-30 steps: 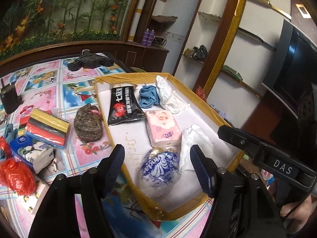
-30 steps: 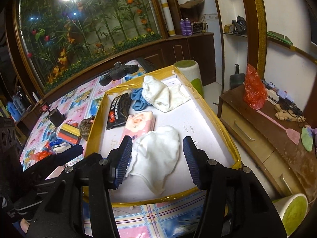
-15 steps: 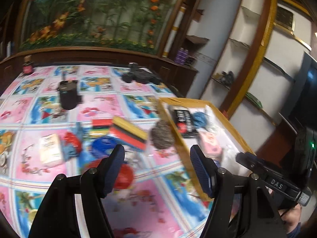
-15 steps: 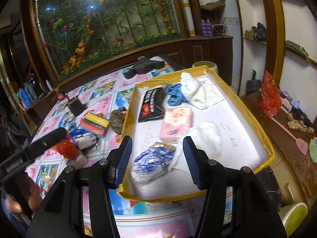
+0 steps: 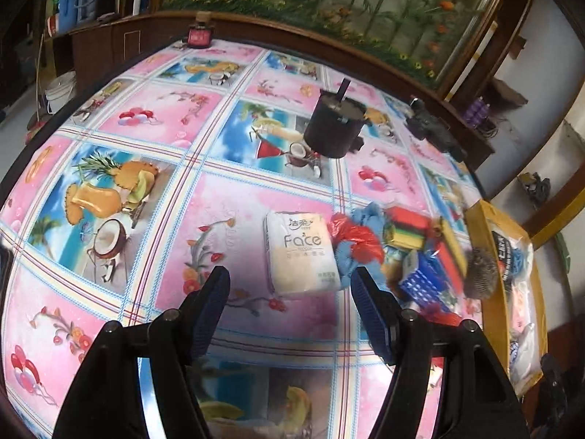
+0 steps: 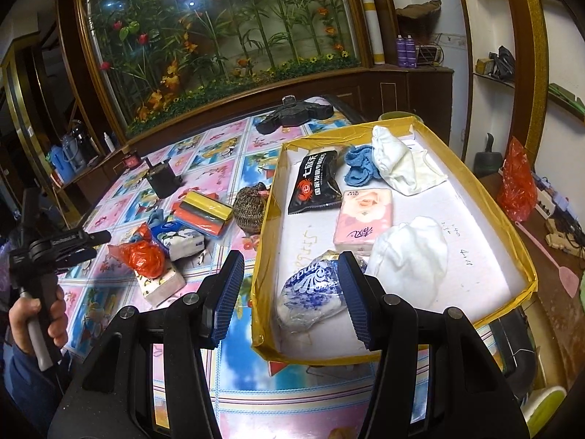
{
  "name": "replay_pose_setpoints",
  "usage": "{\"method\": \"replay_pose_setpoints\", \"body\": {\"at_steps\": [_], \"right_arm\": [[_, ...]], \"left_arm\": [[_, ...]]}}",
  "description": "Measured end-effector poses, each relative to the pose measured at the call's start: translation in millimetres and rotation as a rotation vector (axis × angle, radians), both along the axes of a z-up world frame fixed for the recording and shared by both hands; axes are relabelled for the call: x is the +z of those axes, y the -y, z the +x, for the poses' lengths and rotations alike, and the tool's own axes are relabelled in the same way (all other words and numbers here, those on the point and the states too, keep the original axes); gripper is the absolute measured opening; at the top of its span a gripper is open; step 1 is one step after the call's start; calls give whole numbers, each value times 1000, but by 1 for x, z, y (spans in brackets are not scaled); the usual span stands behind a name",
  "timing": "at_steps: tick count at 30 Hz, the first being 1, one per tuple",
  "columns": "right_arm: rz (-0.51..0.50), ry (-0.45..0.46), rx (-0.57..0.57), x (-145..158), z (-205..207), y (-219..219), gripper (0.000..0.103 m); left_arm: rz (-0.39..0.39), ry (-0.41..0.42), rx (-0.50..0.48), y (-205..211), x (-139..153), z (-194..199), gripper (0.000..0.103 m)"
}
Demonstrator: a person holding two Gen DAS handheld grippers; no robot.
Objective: Organize soft objects
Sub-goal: 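Move the left tool to the white Face tissue pack while the right tool moves to the lemon-print tissue pack, then grasp the Face tissue pack with the left tool while the right tool grasps the lemon-print tissue pack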
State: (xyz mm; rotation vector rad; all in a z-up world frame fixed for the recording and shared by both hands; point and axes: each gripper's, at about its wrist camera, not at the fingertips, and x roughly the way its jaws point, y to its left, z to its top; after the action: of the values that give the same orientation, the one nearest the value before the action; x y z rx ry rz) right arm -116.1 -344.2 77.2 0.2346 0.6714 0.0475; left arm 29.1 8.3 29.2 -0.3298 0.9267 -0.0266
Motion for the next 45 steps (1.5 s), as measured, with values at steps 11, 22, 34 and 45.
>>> {"method": "replay_pose_setpoints", "body": {"at_steps": [11, 22, 34, 45], "right_arm": [[13, -9, 49, -8, 1, -7, 53], [47, -98, 444, -19, 31, -99, 54], [-201, -170, 580, -49, 87, -173, 54], [-259, -180, 641, -55, 80, -190, 54]], "left_arm": [[175, -44, -38, 16, -22, 31, 68], [236, -27, -53, -6, -22, 25, 64], [275, -17, -46, 1, -23, 26, 64], [270, -17, -64, 6, -23, 24, 64]]}}
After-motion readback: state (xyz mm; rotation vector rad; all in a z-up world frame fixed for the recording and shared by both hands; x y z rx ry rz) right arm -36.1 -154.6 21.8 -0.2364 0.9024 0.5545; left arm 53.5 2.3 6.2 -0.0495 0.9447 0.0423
